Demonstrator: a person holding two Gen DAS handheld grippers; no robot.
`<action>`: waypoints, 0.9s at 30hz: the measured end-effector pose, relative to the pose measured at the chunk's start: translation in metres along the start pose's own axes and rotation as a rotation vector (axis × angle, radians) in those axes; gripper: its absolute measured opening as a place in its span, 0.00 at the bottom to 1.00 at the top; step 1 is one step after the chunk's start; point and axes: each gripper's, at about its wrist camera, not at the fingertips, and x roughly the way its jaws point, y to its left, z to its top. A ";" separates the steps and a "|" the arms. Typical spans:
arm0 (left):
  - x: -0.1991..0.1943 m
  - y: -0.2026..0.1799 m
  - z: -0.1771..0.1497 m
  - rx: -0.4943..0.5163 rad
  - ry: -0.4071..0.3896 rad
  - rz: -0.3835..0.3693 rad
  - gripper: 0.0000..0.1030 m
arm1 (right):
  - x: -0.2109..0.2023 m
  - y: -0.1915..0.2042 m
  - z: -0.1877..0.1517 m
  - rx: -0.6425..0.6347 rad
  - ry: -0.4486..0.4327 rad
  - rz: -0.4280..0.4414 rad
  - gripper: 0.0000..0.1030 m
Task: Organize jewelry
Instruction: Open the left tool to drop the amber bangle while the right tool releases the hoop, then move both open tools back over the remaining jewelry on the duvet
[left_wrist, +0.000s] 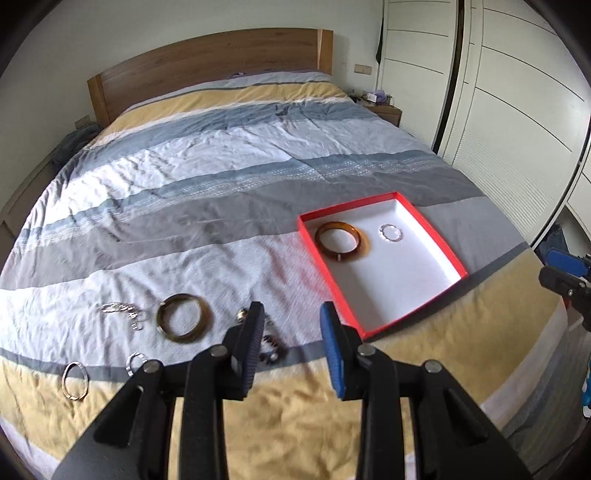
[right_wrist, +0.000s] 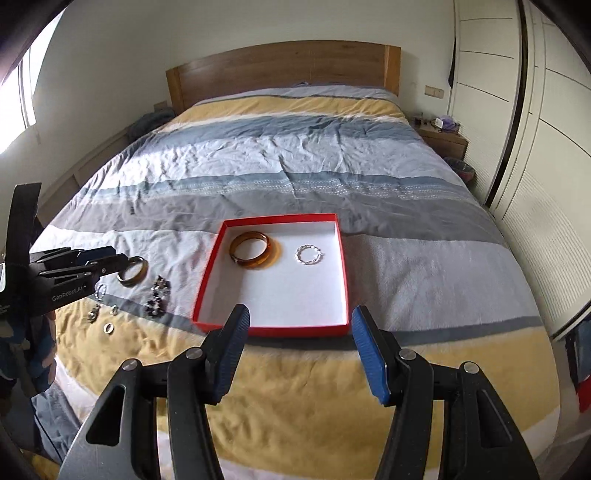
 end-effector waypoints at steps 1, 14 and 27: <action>-0.017 0.010 -0.007 -0.004 -0.011 0.014 0.29 | -0.012 0.007 -0.006 0.007 -0.009 0.009 0.56; -0.225 0.150 -0.091 -0.181 -0.216 0.175 0.33 | -0.146 0.083 -0.065 0.021 -0.158 0.086 0.56; -0.231 0.178 -0.154 -0.226 -0.194 0.251 0.37 | -0.156 0.158 -0.084 -0.043 -0.167 0.180 0.56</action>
